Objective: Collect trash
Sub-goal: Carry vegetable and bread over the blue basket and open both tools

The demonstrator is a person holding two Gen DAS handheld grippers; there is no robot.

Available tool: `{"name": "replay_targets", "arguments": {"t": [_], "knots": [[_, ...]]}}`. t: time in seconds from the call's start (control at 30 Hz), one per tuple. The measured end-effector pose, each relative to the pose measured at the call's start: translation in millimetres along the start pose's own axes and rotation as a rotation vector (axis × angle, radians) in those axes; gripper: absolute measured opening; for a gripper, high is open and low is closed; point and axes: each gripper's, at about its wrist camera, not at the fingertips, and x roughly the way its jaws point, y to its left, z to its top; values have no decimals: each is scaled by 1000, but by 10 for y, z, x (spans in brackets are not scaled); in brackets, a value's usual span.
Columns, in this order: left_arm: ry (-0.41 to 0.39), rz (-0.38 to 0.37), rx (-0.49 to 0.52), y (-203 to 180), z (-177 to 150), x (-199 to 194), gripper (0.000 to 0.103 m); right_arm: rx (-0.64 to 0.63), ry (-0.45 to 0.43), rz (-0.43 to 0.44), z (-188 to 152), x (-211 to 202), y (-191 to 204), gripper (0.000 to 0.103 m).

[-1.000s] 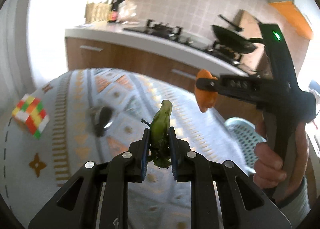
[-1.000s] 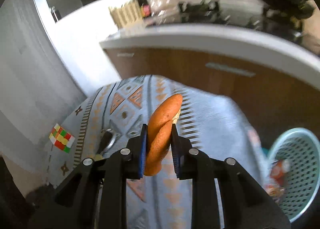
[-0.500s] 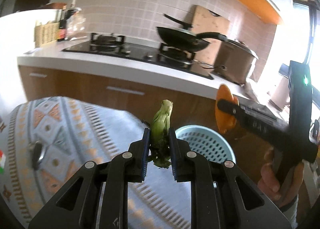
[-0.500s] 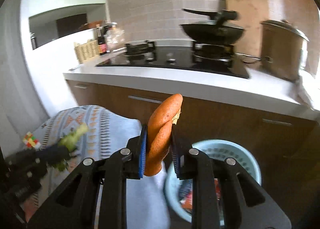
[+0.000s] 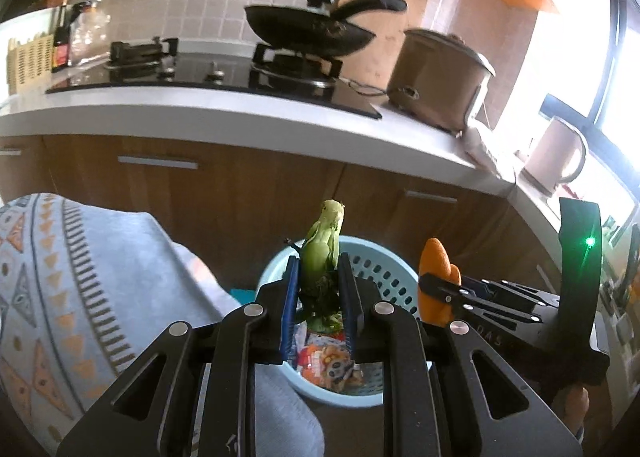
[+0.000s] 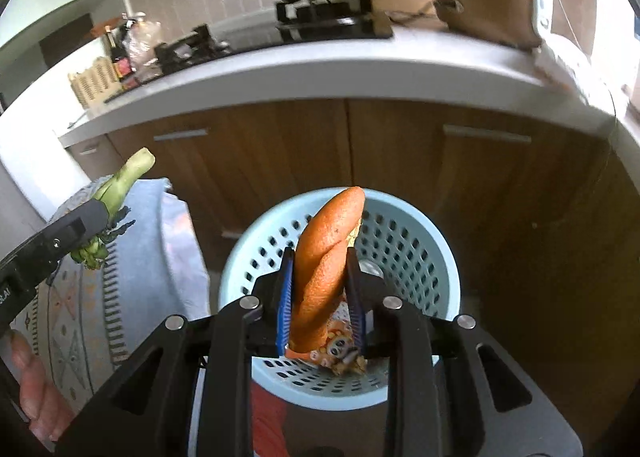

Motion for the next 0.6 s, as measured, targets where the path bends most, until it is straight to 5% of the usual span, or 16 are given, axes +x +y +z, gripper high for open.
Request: {"name": "replay_targets", "arguments": {"t": [0.07, 0.17, 0.33, 0.6], "knots": [[12, 6, 7, -29, 3, 76, 25, 34, 18, 14, -15, 71, -108, 28], [5, 27, 23, -94, -1, 149, 54, 69, 3, 10, -13, 86, -241, 51], [-2, 38, 48, -148, -18, 157, 56, 82, -21, 12, -22, 17, -329, 53], [-107, 135, 107, -288, -44, -170, 72, 4, -176, 0, -38, -430, -98, 53]]}}
